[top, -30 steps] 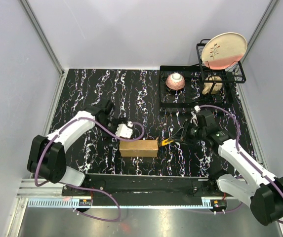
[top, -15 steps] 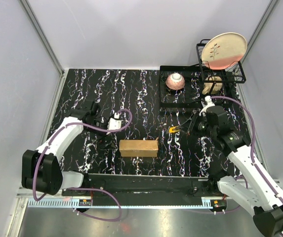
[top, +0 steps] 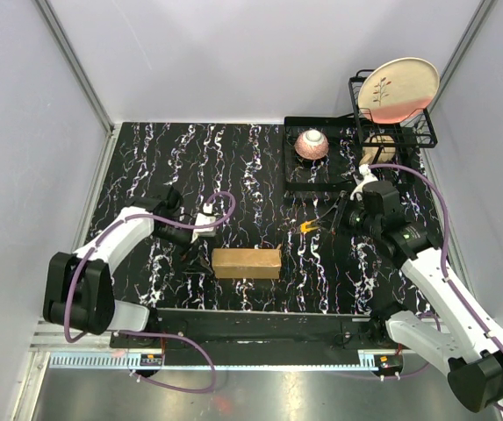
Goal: Unpack the express box
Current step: Adjust the express box at the center of the board.
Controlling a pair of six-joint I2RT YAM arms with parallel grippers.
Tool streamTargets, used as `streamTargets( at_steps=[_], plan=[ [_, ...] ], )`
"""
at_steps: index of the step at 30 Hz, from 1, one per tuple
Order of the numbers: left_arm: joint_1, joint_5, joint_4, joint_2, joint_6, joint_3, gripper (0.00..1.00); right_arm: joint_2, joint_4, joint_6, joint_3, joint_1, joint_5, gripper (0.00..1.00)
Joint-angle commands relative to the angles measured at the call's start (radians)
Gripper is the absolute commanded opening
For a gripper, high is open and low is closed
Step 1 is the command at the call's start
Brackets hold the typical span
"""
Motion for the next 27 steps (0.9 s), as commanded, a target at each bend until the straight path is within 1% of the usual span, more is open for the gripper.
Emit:
streamTargets(
  at_steps=[1, 3, 7, 12, 13, 16, 17, 19, 22, 25, 27],
  plan=[
    [-0.006, 0.079, -0.007, 0.041, 0.078, 0.000, 0.99, 0.004, 0.014, -0.025, 0.046, -0.005, 0.026, 0.00],
    [-0.006, 0.070, 0.006, 0.041, 0.080, -0.006, 0.99, 0.010, 0.016, -0.025, 0.047, -0.007, 0.024, 0.00],
    [-0.008, 0.054, 0.066, 0.058, 0.007, 0.000, 0.99, 0.014, 0.024, -0.022, 0.049, -0.007, 0.014, 0.00],
    [-0.052, 0.007, 0.106, 0.086, -0.034, 0.003, 0.99, 0.013, 0.025, -0.020, 0.055, -0.005, 0.009, 0.00],
    [-0.065, -0.008, 0.127, 0.084, -0.078, -0.006, 0.99, 0.012, 0.025, -0.020, 0.054, -0.005, 0.007, 0.00],
    [-0.114, -0.076, 0.216, 0.075, -0.175, -0.020, 0.99, 0.012, 0.025, -0.019, 0.057, -0.005, 0.004, 0.00],
    [-0.137, -0.123, 0.274, 0.071, -0.206, -0.026, 0.99, 0.009, 0.025, -0.017, 0.058, -0.005, 0.003, 0.00],
    [-0.158, -0.174, 0.324, 0.065, -0.258, -0.038, 0.99, 0.009, 0.025, -0.016, 0.058, -0.005, -0.002, 0.00],
    [-0.196, -0.222, 0.356, 0.071, -0.305, -0.044, 0.99, 0.004, 0.024, -0.012, 0.063, -0.005, -0.006, 0.00],
    [-0.259, -0.349, 0.365, 0.100, -0.335, -0.032, 0.99, 0.003, 0.024, -0.009, 0.064, -0.005, -0.009, 0.00],
    [-0.290, -0.366, 0.369, 0.109, -0.347, -0.026, 0.99, 0.003, 0.027, -0.009, 0.064, -0.005, -0.011, 0.00]
  ],
)
